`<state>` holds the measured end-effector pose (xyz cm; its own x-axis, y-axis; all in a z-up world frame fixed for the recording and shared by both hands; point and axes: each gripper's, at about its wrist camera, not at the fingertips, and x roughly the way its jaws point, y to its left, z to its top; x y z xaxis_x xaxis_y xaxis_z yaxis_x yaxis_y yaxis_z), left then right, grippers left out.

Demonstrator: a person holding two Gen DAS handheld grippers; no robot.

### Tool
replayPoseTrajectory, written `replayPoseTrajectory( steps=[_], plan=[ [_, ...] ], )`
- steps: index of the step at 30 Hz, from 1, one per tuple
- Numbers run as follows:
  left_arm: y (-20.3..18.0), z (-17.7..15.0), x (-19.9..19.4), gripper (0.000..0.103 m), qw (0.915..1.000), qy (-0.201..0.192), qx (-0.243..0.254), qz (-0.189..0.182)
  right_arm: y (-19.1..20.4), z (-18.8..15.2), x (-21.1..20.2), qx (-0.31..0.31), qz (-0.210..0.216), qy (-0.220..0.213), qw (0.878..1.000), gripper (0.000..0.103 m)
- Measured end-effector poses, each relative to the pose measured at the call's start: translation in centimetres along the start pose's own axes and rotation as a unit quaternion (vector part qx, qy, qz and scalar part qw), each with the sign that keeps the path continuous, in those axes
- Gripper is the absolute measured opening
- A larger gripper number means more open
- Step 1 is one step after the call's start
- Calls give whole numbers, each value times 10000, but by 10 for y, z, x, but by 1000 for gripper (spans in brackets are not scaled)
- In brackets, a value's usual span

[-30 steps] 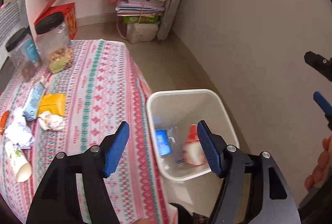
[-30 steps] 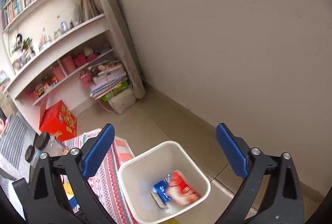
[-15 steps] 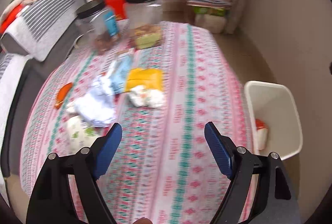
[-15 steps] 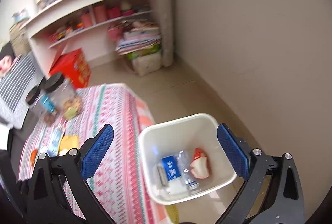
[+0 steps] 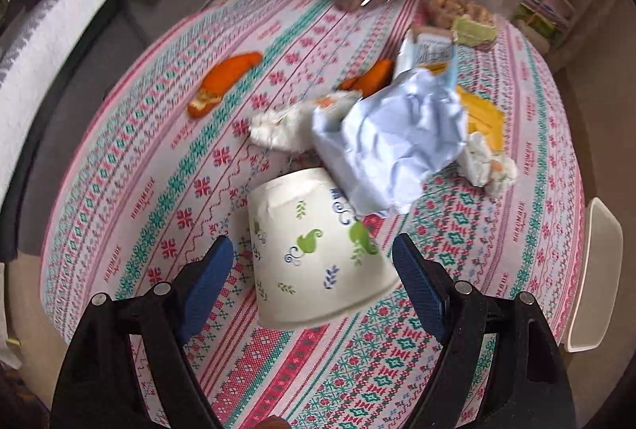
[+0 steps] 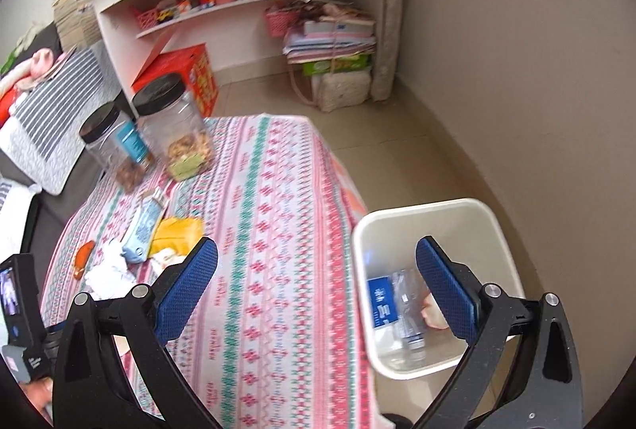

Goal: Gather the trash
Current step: 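Grasp the white paper cup with the left tool while the right tool grasps crumpled paper, then carry the crumpled paper to the bin and release it with the right tool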

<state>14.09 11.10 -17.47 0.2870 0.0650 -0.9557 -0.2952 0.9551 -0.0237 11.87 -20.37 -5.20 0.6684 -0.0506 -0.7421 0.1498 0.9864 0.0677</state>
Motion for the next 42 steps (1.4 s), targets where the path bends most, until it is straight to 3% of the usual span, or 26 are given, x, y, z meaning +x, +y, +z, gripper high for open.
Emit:
replayPoseTrajectory(
  steps=[5, 12, 20, 25, 32, 37, 39, 40, 42],
  plan=[
    [15, 5, 21, 80, 9982, 440, -224, -352, 35, -6, 21, -138, 202, 247, 9994, 96],
    [35, 1, 11, 64, 9928, 641, -315, -967, 78, -19, 43, -337, 608, 507, 9963, 96],
    [93, 5, -47, 64, 9903, -53, -959, -1001, 134, -41, 72, -547, 1279, 831, 9868, 96],
    [116, 9, -72, 64, 9881, -413, -1073, -1019, 167, -57, 95, -507, 1689, 979, 9795, 96],
    [136, 12, -74, 64, 9871, -416, -1167, -1017, 188, -62, 116, -169, 2158, 1031, 9708, 91],
    [143, 11, -72, 64, 9879, -400, -1141, -967, 207, -64, 121, -360, 2207, 1063, 9689, 90],
    [145, 11, -74, 64, 9882, -421, -1125, -952, 212, -67, 125, -462, 2275, 1137, 9660, 79],
    [146, 11, -75, 64, 9883, -439, -1120, -939, 214, -68, 127, -490, 2549, 1256, 9575, 65],
    [147, 11, -77, 64, 9885, -489, -1120, -896, 211, -67, 124, -477, 2529, 1220, 9586, 62]
  ],
)
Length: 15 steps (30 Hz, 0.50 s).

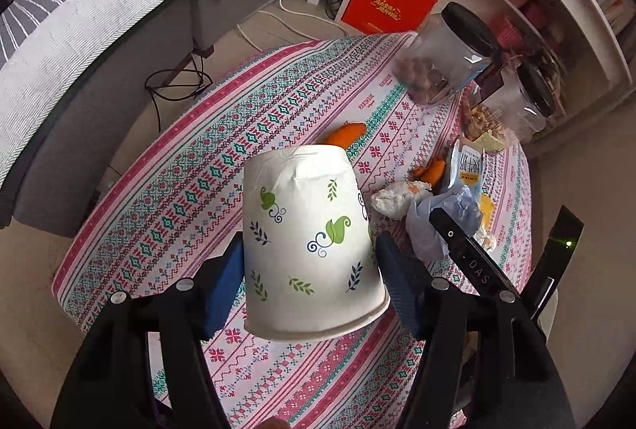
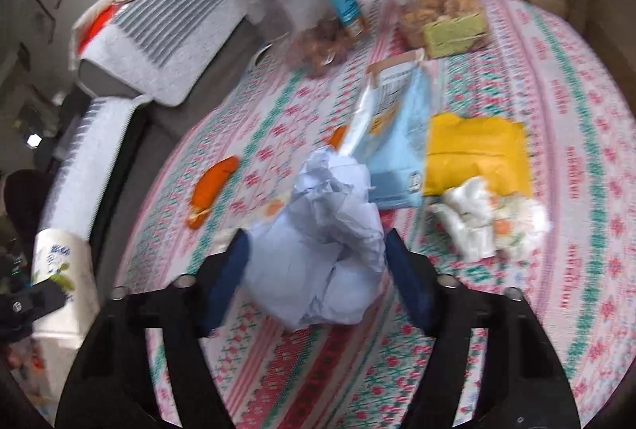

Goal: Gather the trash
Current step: 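Carry the crumpled paper to the bin and release it with the right tool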

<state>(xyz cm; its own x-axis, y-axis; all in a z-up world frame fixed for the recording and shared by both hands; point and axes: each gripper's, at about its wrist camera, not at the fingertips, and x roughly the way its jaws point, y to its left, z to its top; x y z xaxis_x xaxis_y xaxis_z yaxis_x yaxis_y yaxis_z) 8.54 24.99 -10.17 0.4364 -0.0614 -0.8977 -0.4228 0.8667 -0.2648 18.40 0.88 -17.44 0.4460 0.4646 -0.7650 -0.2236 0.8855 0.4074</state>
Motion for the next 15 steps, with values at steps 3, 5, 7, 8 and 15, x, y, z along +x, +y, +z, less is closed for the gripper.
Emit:
replayPoseTrajectory(
  steps=[3, 5, 7, 8, 15],
  plan=[
    [0, 1, -3, 64, 9999, -113, 32, 81, 5, -2, -8, -81, -105, -40, 9999, 56],
    [-1, 1, -6, 64, 9997, -205, 45, 133, 7, -4, -15, -116, -161, -78, 9998, 55],
    [-2, 1, -8, 64, 9995, -269, 49, 146, 12, -5, -23, -207, -238, -139, 9994, 55],
    [-3, 2, -9, 64, 9995, -292, 45, 137, 13, -5, -29, -271, -274, -191, 9991, 55],
    [-12, -2, -13, 64, 9991, -399, 106, 34, 19, -6, -69, -645, -433, -541, 9955, 55]
  ],
)
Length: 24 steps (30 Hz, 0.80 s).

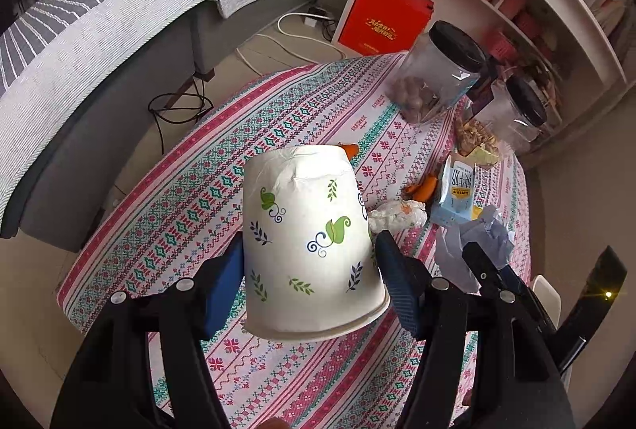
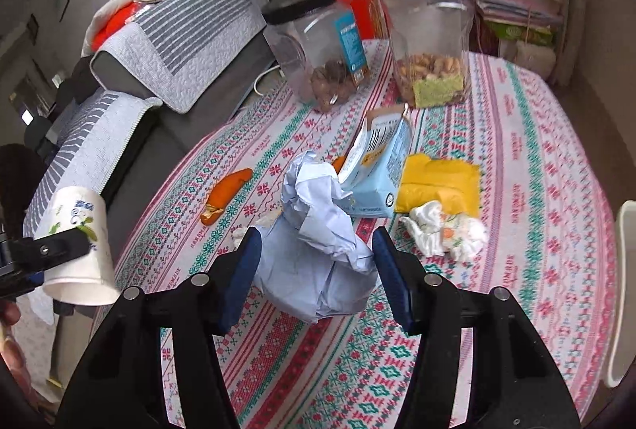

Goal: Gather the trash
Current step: 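Carry the crumpled paper to the bin and release it with the right tool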

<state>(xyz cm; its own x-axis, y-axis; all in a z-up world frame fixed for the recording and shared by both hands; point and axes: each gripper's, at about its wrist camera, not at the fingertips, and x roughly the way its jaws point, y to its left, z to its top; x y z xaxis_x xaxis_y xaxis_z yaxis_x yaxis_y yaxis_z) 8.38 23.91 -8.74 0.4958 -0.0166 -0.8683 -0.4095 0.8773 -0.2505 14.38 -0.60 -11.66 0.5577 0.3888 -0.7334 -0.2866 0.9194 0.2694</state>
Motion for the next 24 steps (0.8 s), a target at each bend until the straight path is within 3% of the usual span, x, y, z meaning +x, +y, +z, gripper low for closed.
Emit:
replayPoseTrajectory(
  steps=[14, 24],
  plan=[
    [-53, -17, -8, 64, 9978, -411, 458, -234, -39, -1, -72, -265, -647, -546, 9961, 55],
    [-105, -40, -3, 64, 9918, -624, 1053, -378, -91, 0, -122, -11, -1242, -977, 9874, 56]
  ],
)
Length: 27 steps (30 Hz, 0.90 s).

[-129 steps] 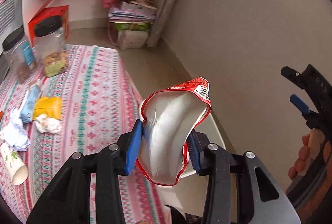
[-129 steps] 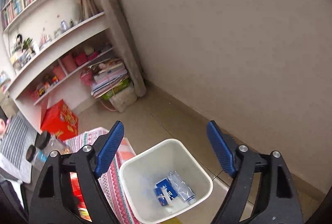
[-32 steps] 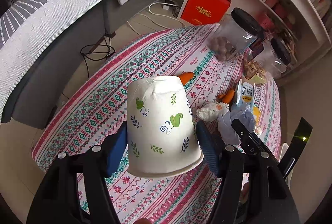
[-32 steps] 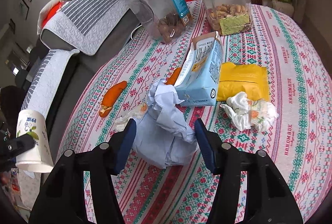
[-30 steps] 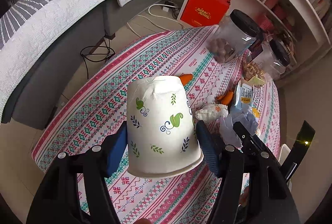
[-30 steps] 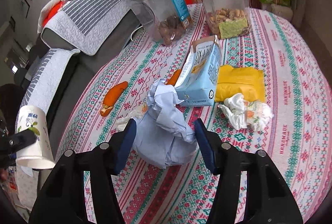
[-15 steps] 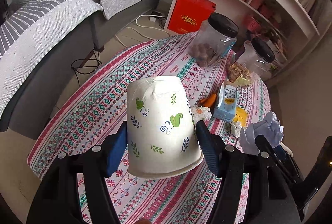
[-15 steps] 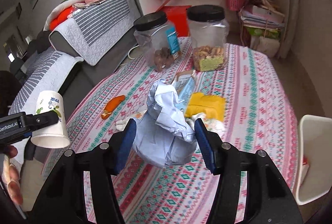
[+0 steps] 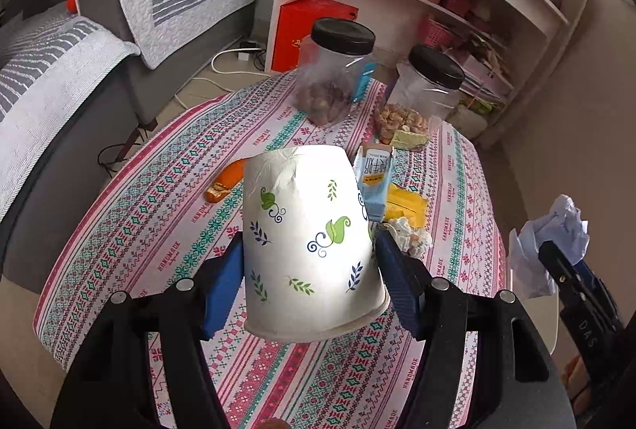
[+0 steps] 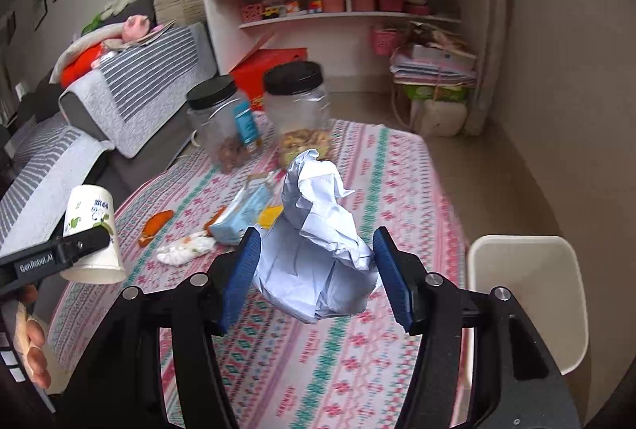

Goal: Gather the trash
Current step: 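Carry the crumpled paper to the bin and release it with the right tool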

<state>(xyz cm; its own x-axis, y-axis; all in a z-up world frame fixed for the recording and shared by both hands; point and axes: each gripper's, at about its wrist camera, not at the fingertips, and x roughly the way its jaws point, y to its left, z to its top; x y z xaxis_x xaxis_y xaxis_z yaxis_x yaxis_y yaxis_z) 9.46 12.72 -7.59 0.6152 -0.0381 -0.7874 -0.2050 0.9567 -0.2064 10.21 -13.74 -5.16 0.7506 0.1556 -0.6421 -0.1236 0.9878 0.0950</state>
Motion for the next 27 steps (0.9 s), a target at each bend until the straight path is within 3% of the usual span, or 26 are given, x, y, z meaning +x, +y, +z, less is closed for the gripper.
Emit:
replayPoseTrajectory(
  steps=[7, 15, 21, 25, 27],
  plan=[
    [-28, -11, 9, 64, 9996, 91, 139, -216, -47, 5, -17, 235, -589, -197, 9978, 56],
    [-61, -21, 17, 64, 9985, 176, 428, -290, -111, 2, -29, 663, -1247, -42, 9900, 57],
    [-98, -32, 24, 64, 9953, 347, 604, -674, -152, -5, -45, 1082, -1692, 70, 9796, 62],
    [-133, -43, 23, 64, 9908, 320, 916, -947, -183, -4, -67, 1436, -1973, -95, 9697, 84],
    [-155, -51, 23, 65, 9870, 309, 1122, -1108, -199, -3, -81, 1646, -2067, -243, 9642, 87]
  ],
)
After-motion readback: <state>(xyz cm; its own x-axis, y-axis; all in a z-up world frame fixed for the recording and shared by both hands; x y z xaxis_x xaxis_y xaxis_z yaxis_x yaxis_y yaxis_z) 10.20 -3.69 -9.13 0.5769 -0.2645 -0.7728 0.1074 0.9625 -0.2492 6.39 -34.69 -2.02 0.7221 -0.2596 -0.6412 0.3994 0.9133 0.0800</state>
